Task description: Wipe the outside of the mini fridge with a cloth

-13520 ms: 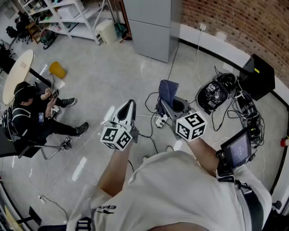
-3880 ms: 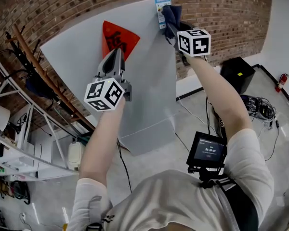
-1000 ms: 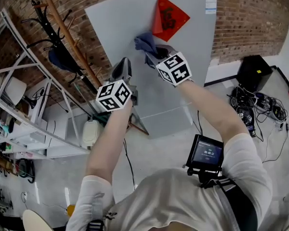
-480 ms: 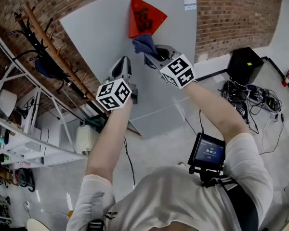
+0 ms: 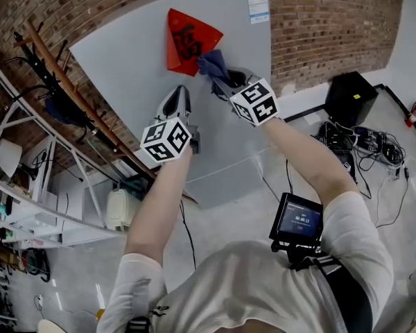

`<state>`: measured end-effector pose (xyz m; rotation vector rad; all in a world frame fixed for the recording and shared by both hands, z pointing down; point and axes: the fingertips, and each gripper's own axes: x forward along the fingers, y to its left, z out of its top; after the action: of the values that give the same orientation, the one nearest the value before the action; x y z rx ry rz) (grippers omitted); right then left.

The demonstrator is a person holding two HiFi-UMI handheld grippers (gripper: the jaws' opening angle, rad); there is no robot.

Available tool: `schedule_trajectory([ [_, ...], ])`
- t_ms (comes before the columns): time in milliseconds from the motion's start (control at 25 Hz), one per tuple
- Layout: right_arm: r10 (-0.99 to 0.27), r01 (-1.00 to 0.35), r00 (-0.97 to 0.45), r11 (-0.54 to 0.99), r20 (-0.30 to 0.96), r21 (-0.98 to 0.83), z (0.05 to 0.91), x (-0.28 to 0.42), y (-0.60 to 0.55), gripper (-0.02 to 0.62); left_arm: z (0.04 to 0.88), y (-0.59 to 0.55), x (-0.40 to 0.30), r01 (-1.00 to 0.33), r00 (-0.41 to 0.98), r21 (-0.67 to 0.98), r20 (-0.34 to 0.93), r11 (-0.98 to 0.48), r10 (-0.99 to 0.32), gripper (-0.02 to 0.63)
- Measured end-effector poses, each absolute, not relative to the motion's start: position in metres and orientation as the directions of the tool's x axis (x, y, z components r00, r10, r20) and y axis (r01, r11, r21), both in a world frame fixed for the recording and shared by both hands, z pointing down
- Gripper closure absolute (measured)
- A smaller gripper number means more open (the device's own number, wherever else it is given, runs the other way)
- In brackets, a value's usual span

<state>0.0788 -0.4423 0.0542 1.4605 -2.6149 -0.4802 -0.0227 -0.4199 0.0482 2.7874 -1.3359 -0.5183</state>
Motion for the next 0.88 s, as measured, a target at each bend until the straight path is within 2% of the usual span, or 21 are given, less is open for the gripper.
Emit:
schedule_trajectory([
  [880,-0.924,-0.912,-0.366,0.334,-0.106,0.24,0.056,0.233,-0.463,0.522,0.059,-0.439,0.081,-0.708,0.641,0.152,-0.271,-0.689,-0.718,0.606],
])
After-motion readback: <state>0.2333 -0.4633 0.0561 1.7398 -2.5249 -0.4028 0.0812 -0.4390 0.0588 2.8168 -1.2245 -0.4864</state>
